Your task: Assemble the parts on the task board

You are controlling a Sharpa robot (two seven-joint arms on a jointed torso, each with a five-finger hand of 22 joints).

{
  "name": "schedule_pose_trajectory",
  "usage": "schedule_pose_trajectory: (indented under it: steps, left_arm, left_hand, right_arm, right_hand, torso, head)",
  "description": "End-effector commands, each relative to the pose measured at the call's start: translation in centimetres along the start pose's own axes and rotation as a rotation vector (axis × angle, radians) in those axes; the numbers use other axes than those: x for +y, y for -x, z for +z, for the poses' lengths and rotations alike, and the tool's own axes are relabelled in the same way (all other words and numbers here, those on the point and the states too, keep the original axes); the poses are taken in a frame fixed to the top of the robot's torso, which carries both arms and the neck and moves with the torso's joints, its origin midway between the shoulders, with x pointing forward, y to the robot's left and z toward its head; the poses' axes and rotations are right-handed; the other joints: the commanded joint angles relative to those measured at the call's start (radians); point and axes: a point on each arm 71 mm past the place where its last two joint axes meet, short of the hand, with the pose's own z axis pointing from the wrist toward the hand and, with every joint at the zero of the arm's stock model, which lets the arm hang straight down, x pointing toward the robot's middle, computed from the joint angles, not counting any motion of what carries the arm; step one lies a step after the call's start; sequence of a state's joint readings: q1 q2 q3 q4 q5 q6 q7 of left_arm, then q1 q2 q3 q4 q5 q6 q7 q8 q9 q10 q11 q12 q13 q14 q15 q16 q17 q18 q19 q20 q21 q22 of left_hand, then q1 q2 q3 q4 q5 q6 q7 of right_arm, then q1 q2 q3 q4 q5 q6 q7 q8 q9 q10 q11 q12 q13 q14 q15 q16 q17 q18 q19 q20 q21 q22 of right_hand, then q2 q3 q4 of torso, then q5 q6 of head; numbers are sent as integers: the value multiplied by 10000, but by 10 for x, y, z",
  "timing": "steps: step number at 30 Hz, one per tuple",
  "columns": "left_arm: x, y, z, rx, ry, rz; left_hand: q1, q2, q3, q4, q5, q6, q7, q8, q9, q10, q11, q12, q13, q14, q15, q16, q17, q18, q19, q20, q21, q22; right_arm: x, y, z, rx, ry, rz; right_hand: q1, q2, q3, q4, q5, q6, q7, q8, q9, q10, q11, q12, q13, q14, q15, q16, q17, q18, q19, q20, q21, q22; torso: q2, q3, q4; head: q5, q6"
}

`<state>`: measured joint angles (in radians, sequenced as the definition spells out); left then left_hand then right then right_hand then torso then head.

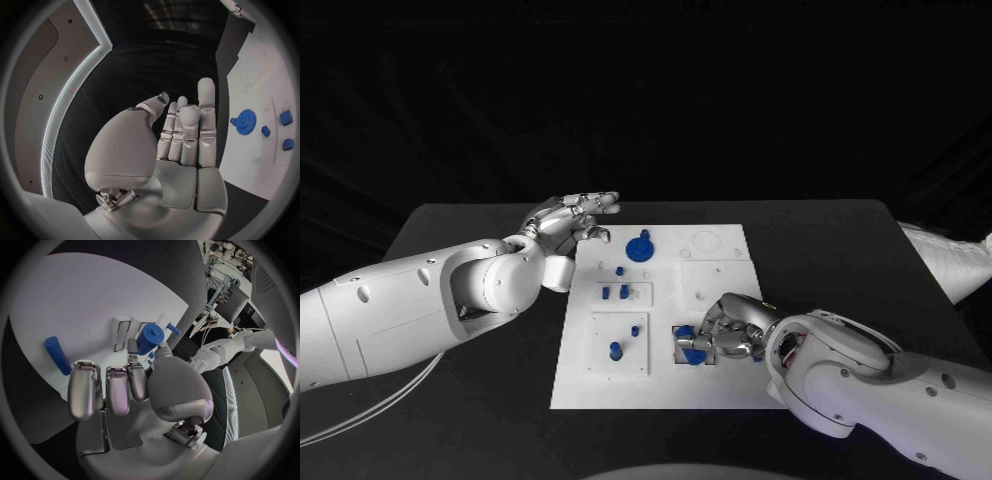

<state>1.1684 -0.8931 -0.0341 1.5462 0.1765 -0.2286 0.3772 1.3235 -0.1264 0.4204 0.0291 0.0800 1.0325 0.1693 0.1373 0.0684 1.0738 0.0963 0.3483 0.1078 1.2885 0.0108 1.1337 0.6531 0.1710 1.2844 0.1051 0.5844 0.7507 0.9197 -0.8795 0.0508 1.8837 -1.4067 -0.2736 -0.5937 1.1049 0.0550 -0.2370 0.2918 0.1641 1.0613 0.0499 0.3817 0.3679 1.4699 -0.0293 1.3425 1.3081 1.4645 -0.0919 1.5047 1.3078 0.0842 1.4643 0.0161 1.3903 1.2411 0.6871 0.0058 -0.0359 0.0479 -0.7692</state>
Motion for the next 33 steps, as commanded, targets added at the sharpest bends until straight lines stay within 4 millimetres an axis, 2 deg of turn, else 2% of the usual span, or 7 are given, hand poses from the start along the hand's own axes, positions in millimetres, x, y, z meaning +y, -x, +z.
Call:
schedule_pose_trajectory:
  steps: [1, 7, 13, 17, 22, 27, 33]
  left_arm:
    - [-1, -3, 0, 208, -69, -46]
    - [-1, -2, 0, 201, -68, -44]
    - [-1, -2, 0, 188, -68, -40]
    - [-1, -1, -1, 180, -69, -38]
    - [-1, -1, -1, 167, -73, -34]
    - [-1, -1, -1, 183, -72, -40]
    - [-1, -1, -1, 187, -65, -41]
  left_hand:
    - [-22, 56, -69, -18, 47, -72, 11, 37, -4, -87, -15, 56, 8, -81, -16, 1, -9, 106, 58, 14, -39, -13]
    - [-37, 45, -85, -13, 45, -84, 18, 35, -6, -100, -10, 64, 7, -83, -14, 3, -13, 106, 58, 15, -43, -16]
    - [-37, 45, -85, -13, 45, -84, 18, 35, -6, -100, -10, 64, 7, -83, -14, 3, -13, 106, 58, 15, -43, -16]
    - [-37, 45, -85, -13, 45, -84, 18, 35, -6, -100, -10, 64, 7, -83, -14, 3, -13, 106, 58, 15, -43, -16]
    - [-37, 45, -85, -13, 45, -84, 18, 35, -6, -100, -10, 64, 7, -83, -14, 3, -13, 106, 58, 15, -43, -16]
    - [-41, 46, -91, -12, 47, -93, 20, 34, -7, -110, -9, 72, 7, -89, -12, -1, -30, 106, 58, 17, -47, -19]
    - [-41, 46, -91, -12, 47, -93, 20, 34, -7, -110, -9, 72, 7, -89, -12, -1, -30, 106, 58, 17, -47, -19]
  right_arm:
    - [1, 1, 0, -142, 81, -432]
    - [2, 2, -1, -236, 169, -510]
    - [5, 3, -4, -454, 379, -502]
    - [7, 4, -7, -463, 588, -576]
    - [8, 3, -9, -445, 700, -755]
    - [7, 3, -7, -469, 611, -937]
    - [8, 3, -4, -575, 610, -1206]
  right_hand:
    - [-178, -57, -168, -3, -326, -90, -2, -42, 41, -92, 39, -137, 614, 778, -2, -50, 1085, -163, 5, -40, -63, -42]
    - [-329, -177, -326, 3, -578, -119, 7, -54, 114, -150, 49, -293, 511, 769, 5, -77, 1043, -154, -12, -30, -96, -85]
    - [-224, -212, -310, -28, -475, -119, 5, -53, 159, -136, 45, -291, 526, 771, 6, -77, 1050, -159, -4, -29, -87, -61]
    - [693, -238, -121, -341, -221, -98, -16, -39, 287, -88, 27, -278, 568, 784, -11, -59, 1099, -169, 20, -41, -62, -4]
    - [1486, -343, 23, -804, -334, -67, -24, -13, 386, -62, 14, -276, 589, 796, -23, -32, 1160, -186, 51, -54, -16, 85]
    - [1963, -125, 297, -1103, -816, 6, -54, 40, 487, -43, -14, -313, 572, 803, -44, -16, 1197, -198, 74, -71, 19, 150]
    - [2084, -5, 436, -1200, -857, 97, -95, 103, 555, 6, -44, -223, 653, 804, -63, -14, 1206, -201, 79, -84, 25, 164]
  torso:
    - [1, -1, -8]
    - [7, 7, -7]
    - [6, 17, -4]
    - [7, 5, -1]
    - [-1, 1, -21]
    - [-4, -5, -6]
    - [1, -7, -8]
  head:
    - [-10, -16]
    - [-15, -10]
    - [-6, -17]
    - [15, -31]
    - [26, -55]
    - [-3, -41]
    - [-36, -47]
